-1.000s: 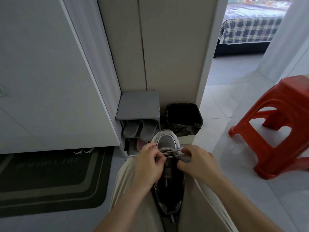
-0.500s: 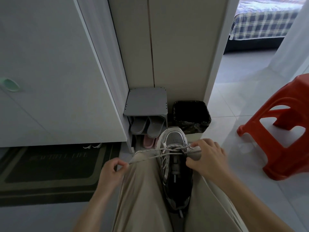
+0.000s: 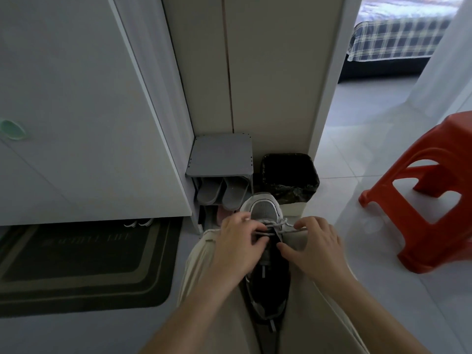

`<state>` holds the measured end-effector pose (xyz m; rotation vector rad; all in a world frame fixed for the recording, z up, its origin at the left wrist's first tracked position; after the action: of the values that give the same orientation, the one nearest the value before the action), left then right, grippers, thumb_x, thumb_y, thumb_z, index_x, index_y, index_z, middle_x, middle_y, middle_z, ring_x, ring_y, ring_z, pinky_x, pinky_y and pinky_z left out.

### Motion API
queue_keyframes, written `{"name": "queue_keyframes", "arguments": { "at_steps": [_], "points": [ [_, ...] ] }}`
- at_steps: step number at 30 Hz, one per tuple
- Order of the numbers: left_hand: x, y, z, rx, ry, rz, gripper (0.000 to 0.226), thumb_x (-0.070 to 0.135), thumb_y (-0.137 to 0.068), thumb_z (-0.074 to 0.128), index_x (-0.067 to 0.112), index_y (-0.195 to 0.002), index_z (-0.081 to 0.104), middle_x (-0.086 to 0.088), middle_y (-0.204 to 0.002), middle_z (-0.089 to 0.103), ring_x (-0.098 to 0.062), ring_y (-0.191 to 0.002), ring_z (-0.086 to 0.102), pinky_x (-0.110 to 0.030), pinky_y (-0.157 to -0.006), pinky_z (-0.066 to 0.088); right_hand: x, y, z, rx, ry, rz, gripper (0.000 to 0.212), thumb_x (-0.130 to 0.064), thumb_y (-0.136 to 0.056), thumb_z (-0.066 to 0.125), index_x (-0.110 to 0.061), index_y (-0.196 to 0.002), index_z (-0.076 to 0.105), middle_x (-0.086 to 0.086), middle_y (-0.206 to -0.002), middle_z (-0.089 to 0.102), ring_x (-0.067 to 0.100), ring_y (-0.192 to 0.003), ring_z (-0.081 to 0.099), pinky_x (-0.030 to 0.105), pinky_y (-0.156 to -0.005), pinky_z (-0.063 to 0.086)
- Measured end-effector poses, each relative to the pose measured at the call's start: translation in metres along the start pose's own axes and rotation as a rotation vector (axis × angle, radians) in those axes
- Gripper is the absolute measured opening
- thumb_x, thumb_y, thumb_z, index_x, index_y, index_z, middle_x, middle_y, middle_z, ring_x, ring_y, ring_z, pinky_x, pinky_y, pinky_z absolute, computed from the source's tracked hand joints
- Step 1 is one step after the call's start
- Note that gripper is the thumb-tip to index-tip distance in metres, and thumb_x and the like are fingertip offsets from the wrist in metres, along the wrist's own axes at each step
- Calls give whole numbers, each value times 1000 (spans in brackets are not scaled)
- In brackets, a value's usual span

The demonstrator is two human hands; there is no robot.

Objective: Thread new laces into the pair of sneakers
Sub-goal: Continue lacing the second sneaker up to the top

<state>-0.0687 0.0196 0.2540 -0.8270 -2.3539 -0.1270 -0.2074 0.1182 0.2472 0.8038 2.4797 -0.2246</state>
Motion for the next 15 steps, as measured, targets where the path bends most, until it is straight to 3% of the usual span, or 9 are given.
{"name": "queue_keyframes", "arguments": {
  "at_steps": [6,12,15],
  "points": [
    [8,-9,15,-4,-65,-38,18,33,-85,65,29,-103,68,9,-133,41,-12,-124,35,-19,-96,30,2,-3,-3,17,8,-3,50,-54,-71,65,-31,-112,46,-8,-119,42,17,-118,38,32,-100,28],
    [-3,-6,9,6,76,-81,3,26,-84,68,24,-85,68,12,-124,47,-8,-119,41,-19,-99,32,-3,-3,-3,40,-3,-4,52,-54,-68,64,-31,-110,46,-8,-120,42,17,-117,38,34,-101,30],
    [-14,3,1,37,111,-91,13,24,-82,70,29,-75,61,13,-118,49,-7,-114,48,-26,-101,39,-2,-2,-2,19,-14,3,52,-54,-67,64,-32,-110,44,-9,-118,41,16,-117,37,33,-102,29]
  ]
}}
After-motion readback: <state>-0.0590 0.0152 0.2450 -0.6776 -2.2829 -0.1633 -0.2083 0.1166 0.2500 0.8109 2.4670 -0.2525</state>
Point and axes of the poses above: each hand's wrist, its own y-axis away from the middle knuckle, its own z-axis out of the palm, x = y × z, the point moved 6 cm from there along -y, towards the middle knuckle
